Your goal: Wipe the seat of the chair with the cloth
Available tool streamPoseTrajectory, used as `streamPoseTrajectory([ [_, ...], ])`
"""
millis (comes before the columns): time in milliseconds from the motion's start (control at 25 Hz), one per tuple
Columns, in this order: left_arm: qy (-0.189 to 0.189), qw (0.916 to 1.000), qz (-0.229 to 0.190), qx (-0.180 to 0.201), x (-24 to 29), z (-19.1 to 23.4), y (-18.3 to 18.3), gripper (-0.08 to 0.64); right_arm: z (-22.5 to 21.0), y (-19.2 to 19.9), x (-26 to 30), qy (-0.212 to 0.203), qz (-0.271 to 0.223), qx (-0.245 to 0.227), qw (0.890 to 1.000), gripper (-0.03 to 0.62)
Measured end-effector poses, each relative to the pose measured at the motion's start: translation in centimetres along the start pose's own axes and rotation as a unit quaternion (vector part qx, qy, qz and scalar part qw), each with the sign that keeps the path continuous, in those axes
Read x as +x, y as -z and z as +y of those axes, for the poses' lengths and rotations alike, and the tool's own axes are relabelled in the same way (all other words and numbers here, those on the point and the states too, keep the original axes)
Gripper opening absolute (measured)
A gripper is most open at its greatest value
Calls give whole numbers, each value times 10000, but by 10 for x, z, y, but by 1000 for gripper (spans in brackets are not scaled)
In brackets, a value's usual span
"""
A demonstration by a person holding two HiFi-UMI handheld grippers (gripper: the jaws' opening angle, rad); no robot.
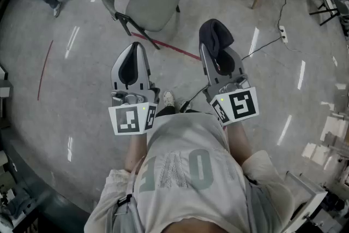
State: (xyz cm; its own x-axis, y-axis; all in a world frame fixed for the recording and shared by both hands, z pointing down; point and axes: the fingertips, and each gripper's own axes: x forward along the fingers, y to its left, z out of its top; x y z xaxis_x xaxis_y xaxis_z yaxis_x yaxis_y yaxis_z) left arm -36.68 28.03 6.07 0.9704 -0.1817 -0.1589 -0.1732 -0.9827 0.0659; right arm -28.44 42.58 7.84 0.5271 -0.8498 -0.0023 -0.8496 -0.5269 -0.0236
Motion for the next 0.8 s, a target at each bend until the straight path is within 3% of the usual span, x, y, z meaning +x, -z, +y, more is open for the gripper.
streamPoseTrajectory([
  [280, -20, 10000, 42, 9, 4, -5, 4, 15, -10, 5, -1, 25, 71, -47, 10000, 49],
  [640, -108, 9999, 104, -2, 2, -18, 11, 15, -32, 13, -21, 95, -33, 404, 9991, 49],
  [800, -48, 9999, 94, 32, 8, -32, 19, 15, -48, 22, -28, 116, 31, 393, 9992, 49],
])
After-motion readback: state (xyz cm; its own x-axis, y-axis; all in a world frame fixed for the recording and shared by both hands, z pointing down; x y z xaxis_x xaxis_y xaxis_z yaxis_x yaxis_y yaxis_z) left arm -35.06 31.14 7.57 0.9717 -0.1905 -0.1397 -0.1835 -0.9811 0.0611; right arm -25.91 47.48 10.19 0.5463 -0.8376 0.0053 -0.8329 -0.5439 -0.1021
